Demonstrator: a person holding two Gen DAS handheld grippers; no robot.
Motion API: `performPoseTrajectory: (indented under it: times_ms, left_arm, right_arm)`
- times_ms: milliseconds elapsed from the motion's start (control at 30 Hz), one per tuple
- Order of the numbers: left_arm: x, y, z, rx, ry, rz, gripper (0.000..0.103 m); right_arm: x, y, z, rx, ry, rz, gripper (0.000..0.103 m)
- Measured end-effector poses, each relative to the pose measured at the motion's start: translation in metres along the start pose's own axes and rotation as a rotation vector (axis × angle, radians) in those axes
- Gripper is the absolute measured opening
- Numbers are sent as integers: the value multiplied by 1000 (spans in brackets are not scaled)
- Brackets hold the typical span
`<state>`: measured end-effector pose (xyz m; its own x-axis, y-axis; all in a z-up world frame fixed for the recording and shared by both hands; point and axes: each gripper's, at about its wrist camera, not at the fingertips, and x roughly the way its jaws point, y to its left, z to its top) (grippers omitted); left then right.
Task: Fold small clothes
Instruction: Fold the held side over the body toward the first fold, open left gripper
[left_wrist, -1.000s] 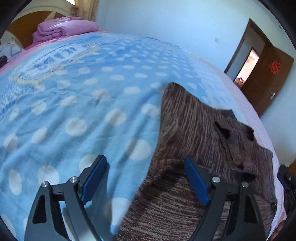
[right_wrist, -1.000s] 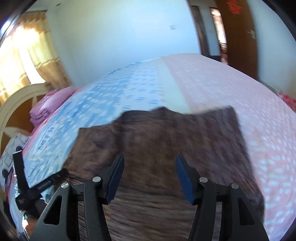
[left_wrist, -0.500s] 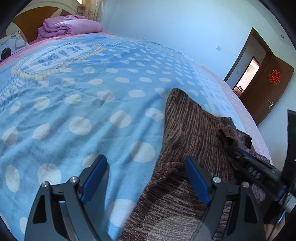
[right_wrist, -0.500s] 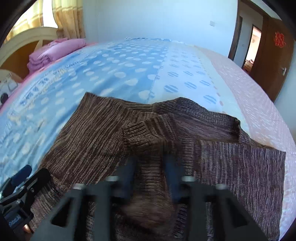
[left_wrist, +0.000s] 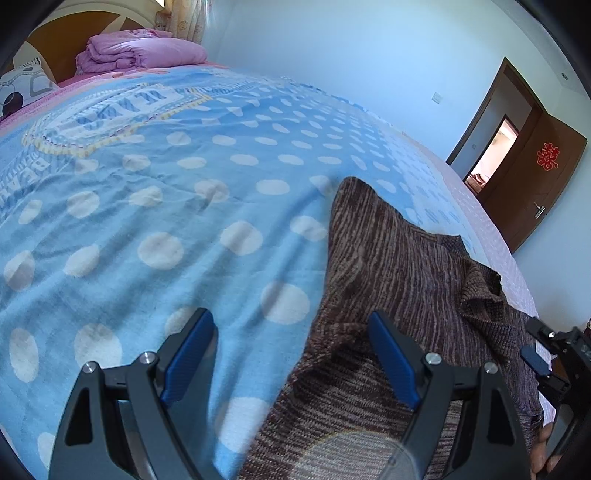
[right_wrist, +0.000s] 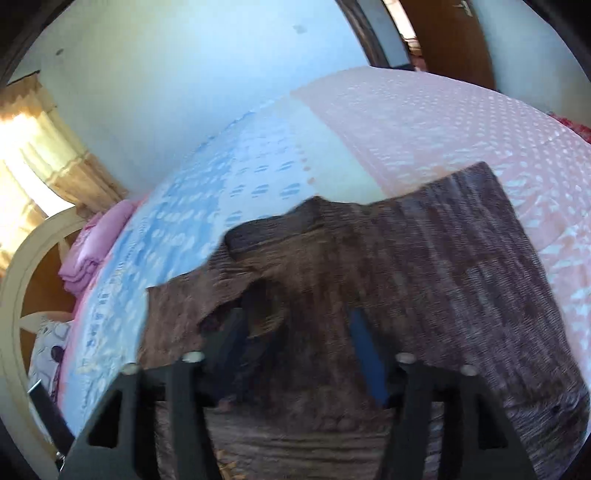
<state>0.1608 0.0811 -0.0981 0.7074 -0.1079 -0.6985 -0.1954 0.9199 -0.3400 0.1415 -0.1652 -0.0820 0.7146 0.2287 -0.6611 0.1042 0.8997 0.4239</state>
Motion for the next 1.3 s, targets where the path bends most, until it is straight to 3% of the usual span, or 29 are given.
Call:
performPoseTrajectory:
  times_ms: [100, 200, 267, 333, 433, 533, 700, 800, 900, 933, 1000, 1067, 1167, 1300]
  left_arm:
    - [0, 0, 0, 0, 0, 0, 89]
    - [0, 0, 0, 2, 0, 2, 89]
    - [0, 0, 0, 0, -1, 0, 89]
    - [0, -1, -1, -1, -1, -1, 89]
    - [0, -1, 0, -2, -1, -1, 89]
    - [0, 0, 0, -2, -1, -1, 89]
    - [0, -1, 0, -1, 0, -1, 89]
    - [0, -1, 0, -1, -1, 0, 89]
    - [0, 0, 0, -1, 0, -1, 89]
    - [0, 0, 0, -2, 0, -2, 89]
    - [-1, 0, 0, -3, -1, -4, 89]
    - [-1, 0, 0, -6, -2, -7, 89]
    - [-1, 0, 0, -8, -3, -11, 90]
    - [0, 1, 0, -10, -3, -17, 91]
  right_arm:
    - [-3, 39, -15, -174, -2, 14, 64]
    - [13, 73, -35, -396, 67, -83, 64]
    - [23, 75, -41, -428, 102, -146, 64]
    - [28, 58, -35, -363, 79, -226, 64]
    - [16, 6, -18, -136, 32, -326, 64]
    - [-4, -19, -10, -68, -15, -410, 64]
    - [-14, 8, 2, -153, -52, -257, 64]
    - [6, 35, 10, -254, -60, -229, 64]
    - [37, 61, 11, -369, 33, -148, 64]
    - [48, 64, 11, -388, 82, -157, 64]
    - [75, 59, 19, -415, 99, -279, 64]
    - [83, 42, 33, -392, 64, -351, 64]
    - [70, -4, 54, -235, 18, -445, 64]
    - [24, -23, 44, -114, -20, -312, 64]
